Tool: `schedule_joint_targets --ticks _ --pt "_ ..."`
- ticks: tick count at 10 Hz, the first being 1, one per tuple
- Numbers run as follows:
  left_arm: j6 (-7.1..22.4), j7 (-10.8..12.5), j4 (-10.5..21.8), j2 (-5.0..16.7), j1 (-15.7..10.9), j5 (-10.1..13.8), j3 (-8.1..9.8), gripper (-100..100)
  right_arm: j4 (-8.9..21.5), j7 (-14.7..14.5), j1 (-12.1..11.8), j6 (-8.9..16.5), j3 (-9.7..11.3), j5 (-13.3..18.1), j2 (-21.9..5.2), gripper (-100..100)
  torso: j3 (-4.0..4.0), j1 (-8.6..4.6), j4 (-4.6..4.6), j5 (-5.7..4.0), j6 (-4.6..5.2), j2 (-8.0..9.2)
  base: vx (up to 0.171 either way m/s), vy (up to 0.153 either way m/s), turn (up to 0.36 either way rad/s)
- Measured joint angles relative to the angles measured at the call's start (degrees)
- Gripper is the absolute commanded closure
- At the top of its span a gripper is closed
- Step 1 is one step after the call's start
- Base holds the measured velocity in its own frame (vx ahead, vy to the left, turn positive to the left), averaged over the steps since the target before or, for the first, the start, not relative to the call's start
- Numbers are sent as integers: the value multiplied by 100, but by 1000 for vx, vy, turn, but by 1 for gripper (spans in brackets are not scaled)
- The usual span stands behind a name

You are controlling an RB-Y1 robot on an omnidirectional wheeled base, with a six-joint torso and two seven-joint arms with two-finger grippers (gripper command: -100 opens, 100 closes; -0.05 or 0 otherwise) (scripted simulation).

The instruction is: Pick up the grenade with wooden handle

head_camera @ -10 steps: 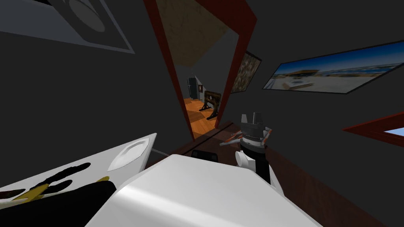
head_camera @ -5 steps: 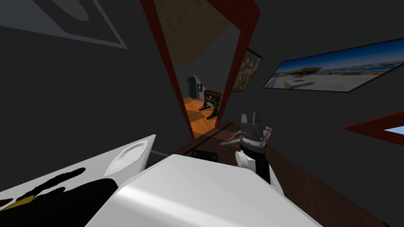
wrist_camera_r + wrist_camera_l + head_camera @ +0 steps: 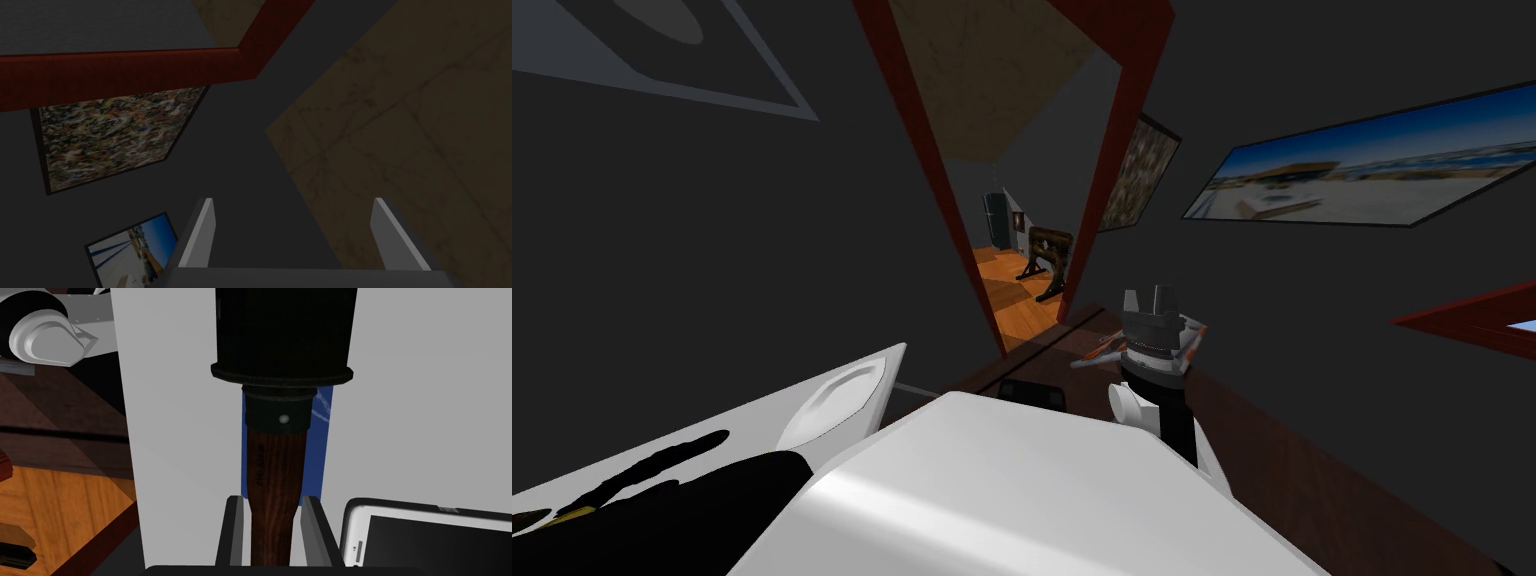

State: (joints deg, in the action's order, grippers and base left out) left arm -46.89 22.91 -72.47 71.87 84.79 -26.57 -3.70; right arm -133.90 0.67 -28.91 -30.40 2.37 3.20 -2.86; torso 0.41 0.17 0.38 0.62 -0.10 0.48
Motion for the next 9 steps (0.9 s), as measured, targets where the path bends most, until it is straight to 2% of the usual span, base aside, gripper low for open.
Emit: schedule_joint_targets --ticks 1,2,3,5,8,9 --pt "-2 1 -1 -1 0 1 -1 100 0 0 0 0 0 0 0 0 1 3 0 0 0 3 0 0 0" --pt "-3 2 -2 -2 -1 1 -1 0 0 0 0 0 0 0 0 0 2 3 0 -1 1 4 0 0 0" --pt "-3 2 -2 -2 -1 1 -1 100 0 0 0 0 0 0 0 0 2 3 0 -1 1 4 -10 -16 48" --pt "-102 2 11 90 117 60 153 100 0 0 0 0 0 0 0 0 4 -9 0 -7 1 8 -18 -29 26" --pt "-238 26 -64 281 430 182 460 100 0 0 0 0 0 0 0 0 3 -16 -1 -12 0 7 -13 -23 17" --pt "-246 22 -67 284 442 186 470 0 0 0 0 0 0 0 0 0 2 -11 -1 -9 1 5 0 0 0"
